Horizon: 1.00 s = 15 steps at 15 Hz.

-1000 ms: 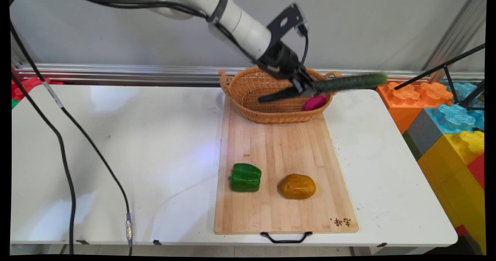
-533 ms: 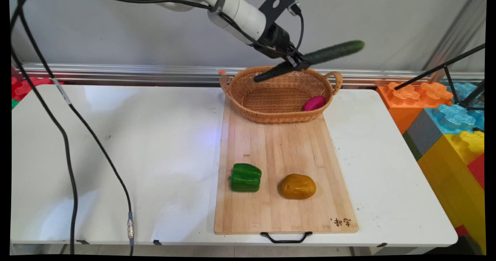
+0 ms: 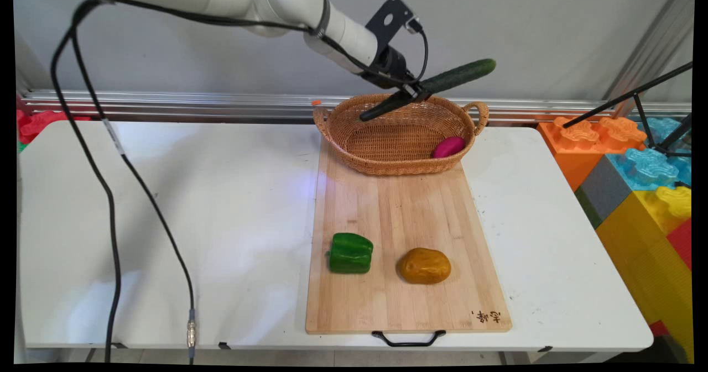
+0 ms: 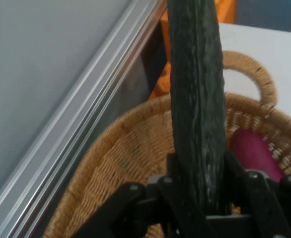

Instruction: Place the picked object in the vegetable basket

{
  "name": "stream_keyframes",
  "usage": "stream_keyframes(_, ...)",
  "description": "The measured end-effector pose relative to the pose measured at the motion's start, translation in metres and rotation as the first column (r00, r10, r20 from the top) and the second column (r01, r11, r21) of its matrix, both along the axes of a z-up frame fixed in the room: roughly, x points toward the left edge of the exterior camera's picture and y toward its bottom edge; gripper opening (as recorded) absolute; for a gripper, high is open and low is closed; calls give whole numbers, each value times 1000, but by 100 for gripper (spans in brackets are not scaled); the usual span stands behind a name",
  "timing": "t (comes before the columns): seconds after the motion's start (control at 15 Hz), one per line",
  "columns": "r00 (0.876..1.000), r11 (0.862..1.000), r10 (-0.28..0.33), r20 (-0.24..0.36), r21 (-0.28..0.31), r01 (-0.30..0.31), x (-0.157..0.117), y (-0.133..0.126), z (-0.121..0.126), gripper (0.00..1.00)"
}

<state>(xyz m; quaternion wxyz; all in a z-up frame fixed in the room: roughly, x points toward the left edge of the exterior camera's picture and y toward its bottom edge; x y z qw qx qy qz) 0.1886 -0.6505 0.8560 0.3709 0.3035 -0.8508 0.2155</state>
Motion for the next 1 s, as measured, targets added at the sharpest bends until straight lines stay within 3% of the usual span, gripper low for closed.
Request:
stream_keyframes(0.6,997,996,79,27,46,-80,10,-16,-66,0)
stream_keyframes(0.67,997,995,78,26,53,-80,9,-16,-72,100)
stream_keyframes(1.0,998,995,64,11,76,-65,1,-10,-69,100)
